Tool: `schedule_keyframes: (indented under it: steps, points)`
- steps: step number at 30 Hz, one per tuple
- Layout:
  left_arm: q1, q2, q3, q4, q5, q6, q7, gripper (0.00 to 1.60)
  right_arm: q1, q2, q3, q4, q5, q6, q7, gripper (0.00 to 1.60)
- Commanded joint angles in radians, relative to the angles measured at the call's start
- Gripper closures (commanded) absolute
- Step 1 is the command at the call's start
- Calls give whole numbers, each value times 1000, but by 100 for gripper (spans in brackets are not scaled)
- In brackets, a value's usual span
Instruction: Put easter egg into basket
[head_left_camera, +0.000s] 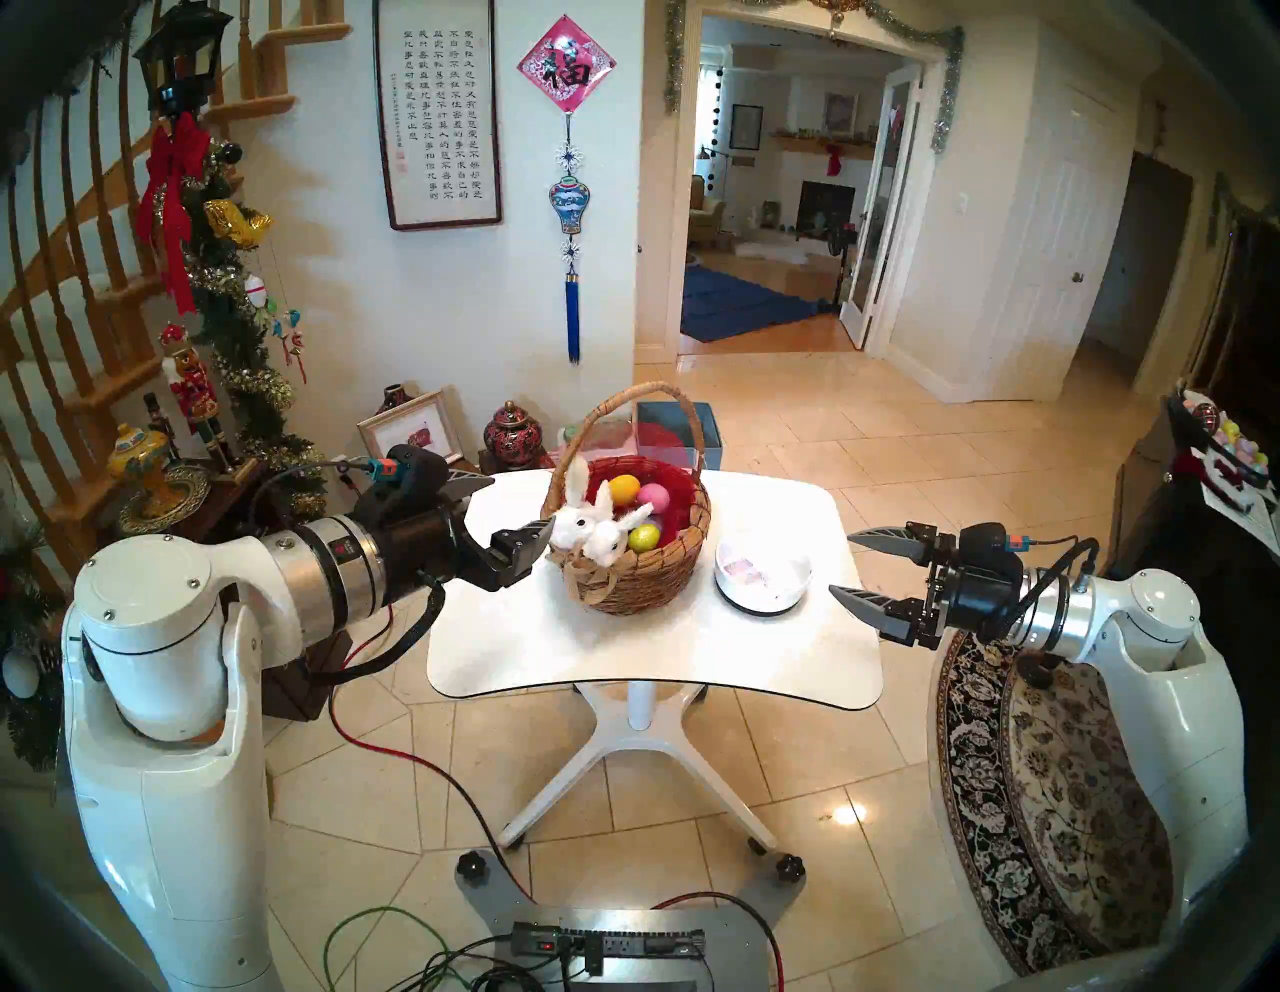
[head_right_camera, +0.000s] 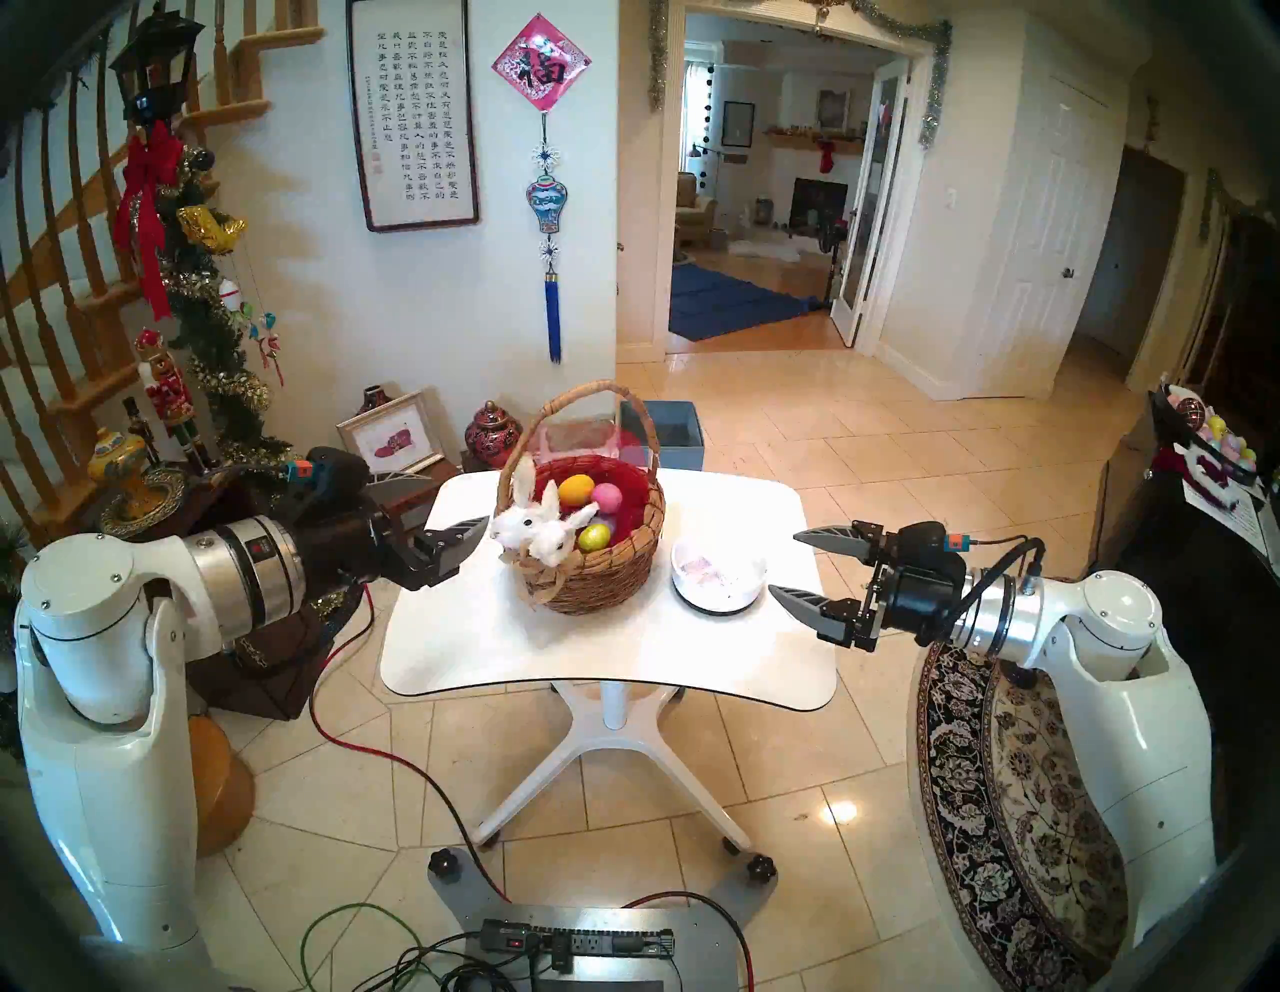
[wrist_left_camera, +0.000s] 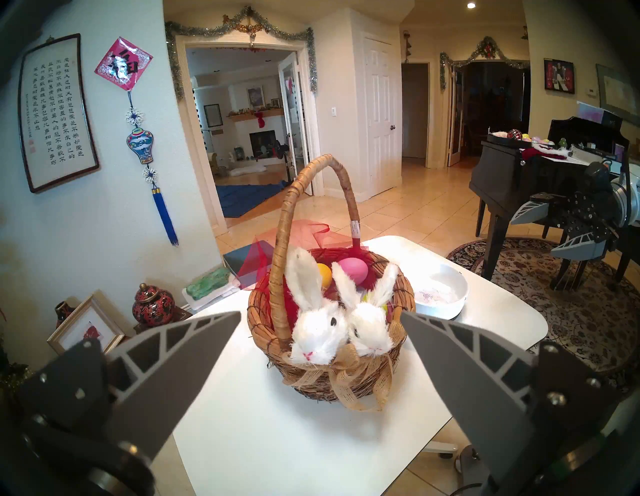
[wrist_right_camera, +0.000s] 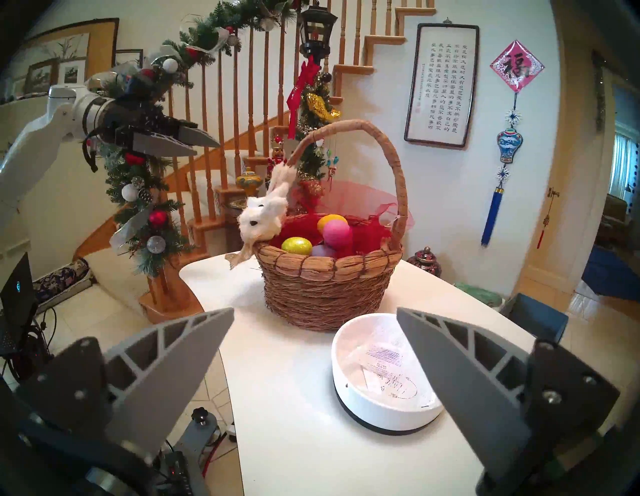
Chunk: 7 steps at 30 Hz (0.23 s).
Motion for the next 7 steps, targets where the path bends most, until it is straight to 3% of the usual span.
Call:
schedule_keyframes:
  steps: [1, 7]
  points:
    - [-8, 0, 1, -5, -1, -2, 0, 0, 11, 3, 6, -5, 4, -5, 2, 0]
    - [-9, -1, 1, -5, 1, -2, -2, 0, 12, 2, 6, -5, 3, -5, 3, 0]
